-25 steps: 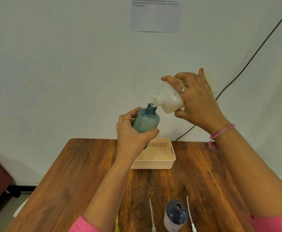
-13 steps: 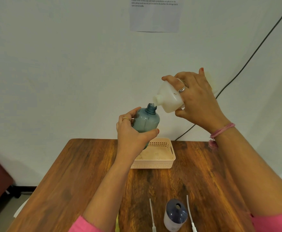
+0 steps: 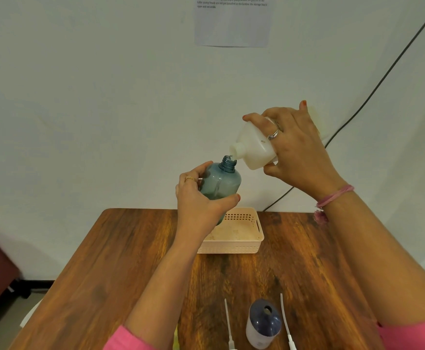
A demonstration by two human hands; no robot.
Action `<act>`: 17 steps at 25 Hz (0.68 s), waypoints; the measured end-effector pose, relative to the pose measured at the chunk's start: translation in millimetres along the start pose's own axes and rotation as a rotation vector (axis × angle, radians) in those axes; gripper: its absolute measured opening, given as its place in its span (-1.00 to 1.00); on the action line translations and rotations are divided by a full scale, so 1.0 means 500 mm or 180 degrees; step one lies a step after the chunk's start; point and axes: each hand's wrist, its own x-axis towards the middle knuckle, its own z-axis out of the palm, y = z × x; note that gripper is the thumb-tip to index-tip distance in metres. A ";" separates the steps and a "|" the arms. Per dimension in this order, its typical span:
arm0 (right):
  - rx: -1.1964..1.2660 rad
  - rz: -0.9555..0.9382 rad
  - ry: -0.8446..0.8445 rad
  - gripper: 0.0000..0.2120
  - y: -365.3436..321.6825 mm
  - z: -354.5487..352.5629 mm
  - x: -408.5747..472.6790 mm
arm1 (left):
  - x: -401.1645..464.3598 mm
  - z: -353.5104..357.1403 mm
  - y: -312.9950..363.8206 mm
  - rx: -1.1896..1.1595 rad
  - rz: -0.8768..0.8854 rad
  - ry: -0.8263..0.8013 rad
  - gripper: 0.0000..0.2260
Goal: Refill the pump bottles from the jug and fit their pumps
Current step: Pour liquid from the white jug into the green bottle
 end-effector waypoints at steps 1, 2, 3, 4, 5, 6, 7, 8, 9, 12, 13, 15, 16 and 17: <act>-0.0009 -0.0005 0.0008 -0.07 0.000 0.000 0.000 | 0.000 0.000 0.000 -0.0002 -0.0003 -0.0006 -0.33; -0.0017 -0.0013 0.0014 -0.07 0.000 0.001 0.000 | 0.000 0.000 0.000 -0.0007 -0.0009 -0.0011 -0.33; -0.0018 -0.0021 0.0018 -0.07 -0.001 0.002 0.000 | 0.001 -0.001 0.000 -0.0002 -0.0014 -0.0009 -0.33; -0.0014 -0.0026 0.0019 -0.08 -0.001 0.003 0.000 | 0.001 -0.001 0.000 0.0012 -0.0020 -0.0006 -0.33; -0.0008 -0.0027 0.0020 -0.08 -0.001 0.005 0.000 | 0.001 -0.002 0.000 0.0027 -0.0023 -0.0003 -0.33; -0.0005 -0.0028 0.0021 -0.08 -0.001 0.006 0.000 | 0.001 -0.002 -0.001 0.0033 -0.0027 -0.0002 -0.33; -0.0004 -0.0029 0.0023 -0.07 -0.001 0.007 0.000 | 0.001 -0.002 -0.001 0.0026 -0.0026 -0.0002 -0.33; -0.0006 -0.0033 0.0024 -0.07 -0.001 0.008 0.000 | 0.001 -0.002 -0.002 0.0013 -0.0025 0.0002 -0.33; -0.0009 -0.0040 0.0024 -0.07 -0.001 0.009 0.000 | 0.002 -0.003 -0.003 0.0004 -0.0023 0.0005 -0.33; -0.0021 -0.0055 0.0045 -0.07 -0.002 0.009 0.002 | 0.003 -0.003 -0.002 0.0009 -0.0006 0.0011 -0.33; -0.0025 -0.0062 0.0051 -0.08 -0.002 0.009 0.002 | 0.004 -0.003 -0.003 0.0009 -0.0005 0.0017 -0.33; -0.0037 -0.0077 0.0050 -0.08 -0.002 0.010 0.003 | 0.004 -0.003 -0.004 0.0008 0.0005 0.0026 -0.33; -0.0041 -0.0082 0.0049 -0.08 -0.002 0.010 0.004 | 0.003 -0.004 -0.004 0.0008 0.0010 0.0026 -0.34; -0.0044 -0.0085 0.0046 -0.08 -0.003 0.011 0.004 | 0.003 -0.004 -0.005 0.0006 0.0012 0.0024 -0.35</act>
